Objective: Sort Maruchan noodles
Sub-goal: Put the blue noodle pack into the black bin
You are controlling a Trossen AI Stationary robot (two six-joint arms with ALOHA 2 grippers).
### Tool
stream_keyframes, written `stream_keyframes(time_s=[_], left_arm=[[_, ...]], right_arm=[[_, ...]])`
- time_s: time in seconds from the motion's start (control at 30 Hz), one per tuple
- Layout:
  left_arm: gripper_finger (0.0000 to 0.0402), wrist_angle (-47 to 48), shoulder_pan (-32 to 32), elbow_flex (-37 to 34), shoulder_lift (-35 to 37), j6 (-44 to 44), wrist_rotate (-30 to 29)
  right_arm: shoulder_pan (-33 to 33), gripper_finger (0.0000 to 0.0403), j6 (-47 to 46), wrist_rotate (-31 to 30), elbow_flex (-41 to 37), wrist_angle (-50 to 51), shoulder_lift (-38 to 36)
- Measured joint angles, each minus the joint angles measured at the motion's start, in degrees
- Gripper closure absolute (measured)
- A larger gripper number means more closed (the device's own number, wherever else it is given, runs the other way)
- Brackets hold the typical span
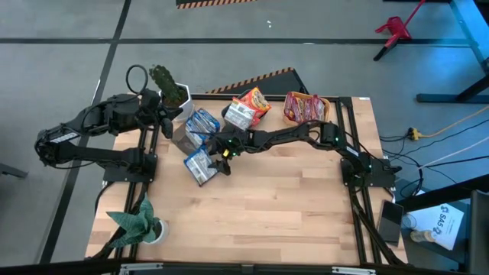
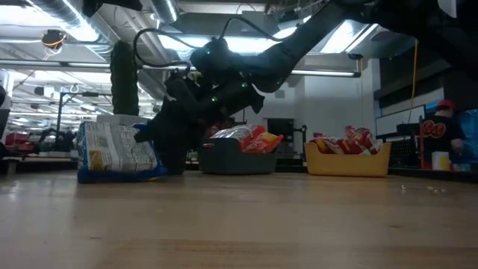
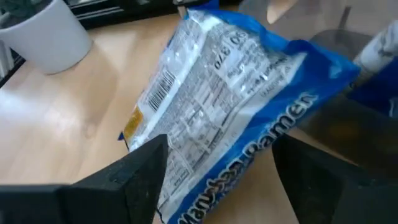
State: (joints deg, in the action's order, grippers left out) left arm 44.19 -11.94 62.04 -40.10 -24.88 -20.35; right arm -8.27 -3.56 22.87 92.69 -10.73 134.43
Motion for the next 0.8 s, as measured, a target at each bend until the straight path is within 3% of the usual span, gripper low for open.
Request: stream_keyframes(time_s=[0.13, 0.4, 0.8], left_arm=[[0.0401, -0.07, 0.0, 0.0, 0.0, -0.02, 0.02], [0.0401, -0.09, 0.0, 0.0, 0.0, -0.18, 0.02], [0.0401, -0.07, 0.0, 0.0, -0.02, -0.48, 0.02]], right_arm=[[0.0, 0.0184, 0.93, 1.42, 0.06, 0.3, 0.04], [0.0, 0.0385, 2.51, 2.27, 0.12, 0.23, 0.04], [0.43, 0.0402, -0.92, 5.44, 1.18, 0.8, -1.85]])
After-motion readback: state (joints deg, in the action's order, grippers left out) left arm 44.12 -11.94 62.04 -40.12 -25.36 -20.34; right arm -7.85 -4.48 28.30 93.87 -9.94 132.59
